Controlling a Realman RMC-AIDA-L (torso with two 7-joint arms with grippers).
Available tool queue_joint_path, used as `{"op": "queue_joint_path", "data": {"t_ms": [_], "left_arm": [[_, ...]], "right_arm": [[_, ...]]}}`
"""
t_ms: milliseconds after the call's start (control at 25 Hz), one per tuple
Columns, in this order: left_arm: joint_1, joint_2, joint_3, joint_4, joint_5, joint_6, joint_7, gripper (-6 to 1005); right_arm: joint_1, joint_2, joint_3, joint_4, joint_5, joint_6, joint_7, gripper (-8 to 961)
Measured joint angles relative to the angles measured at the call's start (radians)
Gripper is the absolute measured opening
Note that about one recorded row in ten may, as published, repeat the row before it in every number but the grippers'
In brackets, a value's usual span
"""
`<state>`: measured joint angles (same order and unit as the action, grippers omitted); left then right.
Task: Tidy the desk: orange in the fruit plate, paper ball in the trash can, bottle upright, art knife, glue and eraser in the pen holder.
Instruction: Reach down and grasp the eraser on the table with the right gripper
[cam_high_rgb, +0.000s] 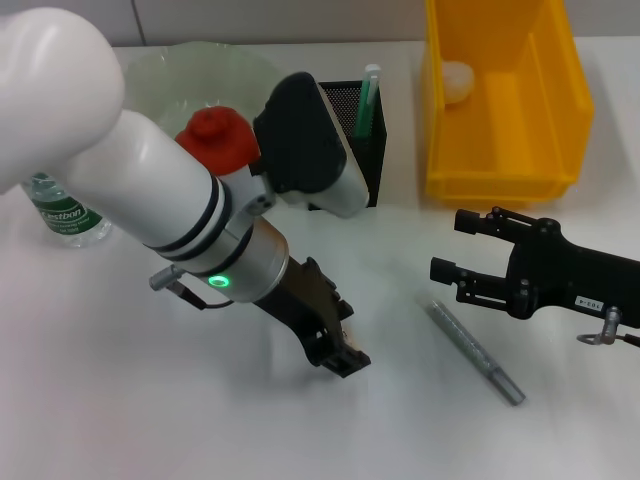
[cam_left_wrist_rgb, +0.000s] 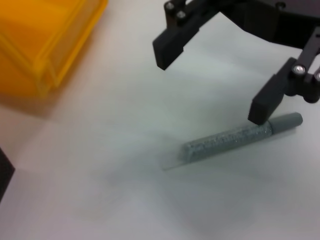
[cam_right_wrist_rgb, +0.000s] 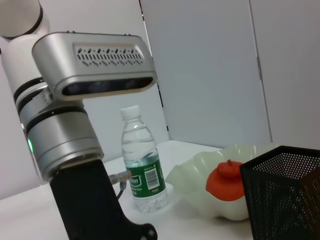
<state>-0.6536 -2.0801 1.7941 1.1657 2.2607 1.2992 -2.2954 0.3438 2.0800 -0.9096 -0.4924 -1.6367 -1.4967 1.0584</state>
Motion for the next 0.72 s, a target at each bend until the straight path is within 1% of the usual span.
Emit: {"op": "queue_joint_path", "data": {"t_ms": [160, 720], "left_arm": [[0.002, 0.0, 0.03, -0.002, 0.0, -0.021, 0.0, 613], [0.007, 0.0, 0.041, -0.013, 0.0, -0.037, 0.006, 612]], "right_arm": [[0.003, 0.0, 0.0, 0.0, 0.0, 0.001, 0.0, 759], [0.009, 0.0, 0.0, 0.0, 0.0, 0.014, 0.0, 759]]}}
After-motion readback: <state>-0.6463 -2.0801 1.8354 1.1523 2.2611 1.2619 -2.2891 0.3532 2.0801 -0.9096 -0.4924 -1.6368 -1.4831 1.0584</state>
